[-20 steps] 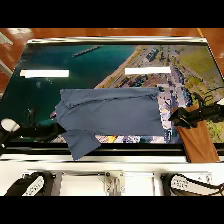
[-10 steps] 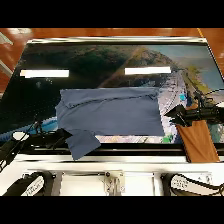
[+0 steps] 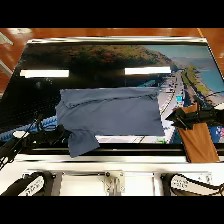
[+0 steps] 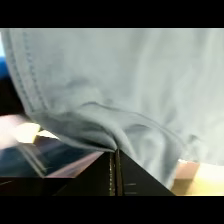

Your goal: Fold the shirts.

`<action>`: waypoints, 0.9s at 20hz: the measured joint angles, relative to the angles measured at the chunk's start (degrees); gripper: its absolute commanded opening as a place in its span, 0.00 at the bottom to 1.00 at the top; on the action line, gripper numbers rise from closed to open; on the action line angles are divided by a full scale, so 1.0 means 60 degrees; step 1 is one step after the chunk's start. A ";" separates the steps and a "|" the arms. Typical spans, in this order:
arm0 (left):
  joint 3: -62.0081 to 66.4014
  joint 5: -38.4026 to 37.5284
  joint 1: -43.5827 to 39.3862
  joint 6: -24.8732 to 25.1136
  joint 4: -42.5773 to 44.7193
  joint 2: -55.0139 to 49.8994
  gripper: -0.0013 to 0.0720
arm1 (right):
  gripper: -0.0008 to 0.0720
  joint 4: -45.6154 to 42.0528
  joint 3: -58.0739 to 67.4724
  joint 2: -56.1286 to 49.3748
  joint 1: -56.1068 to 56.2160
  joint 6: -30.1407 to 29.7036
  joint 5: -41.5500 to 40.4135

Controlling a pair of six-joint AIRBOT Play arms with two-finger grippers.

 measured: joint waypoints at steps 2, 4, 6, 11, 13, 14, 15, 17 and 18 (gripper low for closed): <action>0.0171 -0.0357 0.0000 0.0160 -0.0098 -0.0007 0.08 | 0.84 -0.0248 -0.0302 0.0000 0.0000 0.0084 -0.0237; 0.0357 -0.0663 0.0000 0.0244 -0.0182 0.0015 0.08 | 0.84 -0.0401 -0.0597 0.0000 0.0000 0.0149 -0.0583; 0.0506 -0.0867 0.0000 0.0299 -0.0226 0.0084 0.08 | 0.84 -0.0419 -0.0918 0.0000 0.0000 0.0168 -0.0936; 0.0725 -0.1075 0.0000 0.0335 -0.0262 0.0266 0.08 | 0.84 -0.0117 -0.1763 -0.0047 0.0000 0.0233 -0.1800; 0.0750 -0.1115 0.0000 0.0339 -0.0266 0.0302 0.08 | 0.82 0.0321 -0.1971 -0.0171 0.0004 0.0135 -0.1883; 0.0776 -0.1129 0.0000 0.0346 -0.0270 0.0313 0.08 | 0.61 0.0495 -0.2033 -0.0219 0.0047 0.0062 -0.1978; 0.0801 -0.1129 0.0000 0.0350 -0.0273 0.0321 0.08 | 0.51 0.0612 -0.2080 -0.0280 0.0149 -0.0004 -0.2167; 0.0914 -0.1137 0.0004 0.0357 -0.0266 0.0331 0.08 | 0.11 0.0783 -0.2146 -0.0346 0.0535 -0.0098 -0.2535; 0.1002 -0.1144 0.0015 0.0364 -0.0255 0.0331 0.08 | 0.09 0.0827 -0.2146 -0.0368 0.0739 -0.0102 -0.2623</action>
